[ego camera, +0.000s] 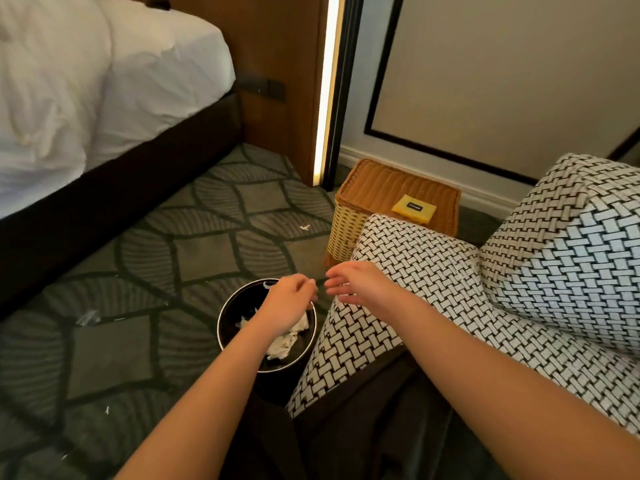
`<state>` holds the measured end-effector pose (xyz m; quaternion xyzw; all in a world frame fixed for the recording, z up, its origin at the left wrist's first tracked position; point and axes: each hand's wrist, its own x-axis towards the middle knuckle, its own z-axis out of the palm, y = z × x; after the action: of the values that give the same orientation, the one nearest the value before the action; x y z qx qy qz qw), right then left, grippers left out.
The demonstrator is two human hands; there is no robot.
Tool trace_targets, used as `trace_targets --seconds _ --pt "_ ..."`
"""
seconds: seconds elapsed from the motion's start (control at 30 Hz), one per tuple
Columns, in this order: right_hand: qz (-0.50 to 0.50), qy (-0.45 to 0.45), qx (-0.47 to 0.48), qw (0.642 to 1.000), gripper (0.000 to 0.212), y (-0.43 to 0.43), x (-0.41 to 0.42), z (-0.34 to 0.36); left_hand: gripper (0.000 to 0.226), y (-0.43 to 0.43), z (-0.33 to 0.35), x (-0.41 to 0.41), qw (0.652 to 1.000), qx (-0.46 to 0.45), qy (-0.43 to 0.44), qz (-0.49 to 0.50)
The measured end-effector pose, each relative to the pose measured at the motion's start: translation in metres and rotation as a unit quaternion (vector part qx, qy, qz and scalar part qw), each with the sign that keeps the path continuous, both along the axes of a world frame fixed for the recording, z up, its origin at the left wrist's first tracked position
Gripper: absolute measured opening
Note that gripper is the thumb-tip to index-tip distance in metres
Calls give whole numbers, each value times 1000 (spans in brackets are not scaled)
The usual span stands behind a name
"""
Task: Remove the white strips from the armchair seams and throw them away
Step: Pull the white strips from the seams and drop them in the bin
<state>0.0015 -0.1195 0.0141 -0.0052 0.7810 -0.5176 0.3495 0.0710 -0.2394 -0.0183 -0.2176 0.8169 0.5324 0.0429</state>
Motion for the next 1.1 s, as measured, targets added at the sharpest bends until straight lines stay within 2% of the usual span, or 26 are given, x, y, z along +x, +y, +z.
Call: trace_targets --seconds 0.17,0.4,0.7,0.8,0.93,1.03,1.1 --pt "-13 32 -24 999 19 55 -1 29 27 43 48 -11 998 -2 37 -58" --pt "-93 51 -53 993 20 165 0 50 27 134 93 -17 980 5 59 -190" --pt "-252 44 -71 964 24 310 40 23 33 266 75 -6 949 10 40 -314" --pt "-340 51 -46 938 21 346 58 -1 36 310 52 6 952 36 32 -303" --pt "-444 145 86 880 19 386 73 -37 37 350 21 20 957 96 2 -274" --pt "-485 205 155 836 17 410 78 -55 28 365 5 17 961 186 -22 -206" --pt "-488 220 200 821 17 421 76 -63 26 371 -1 15 965 178 -21 -191"
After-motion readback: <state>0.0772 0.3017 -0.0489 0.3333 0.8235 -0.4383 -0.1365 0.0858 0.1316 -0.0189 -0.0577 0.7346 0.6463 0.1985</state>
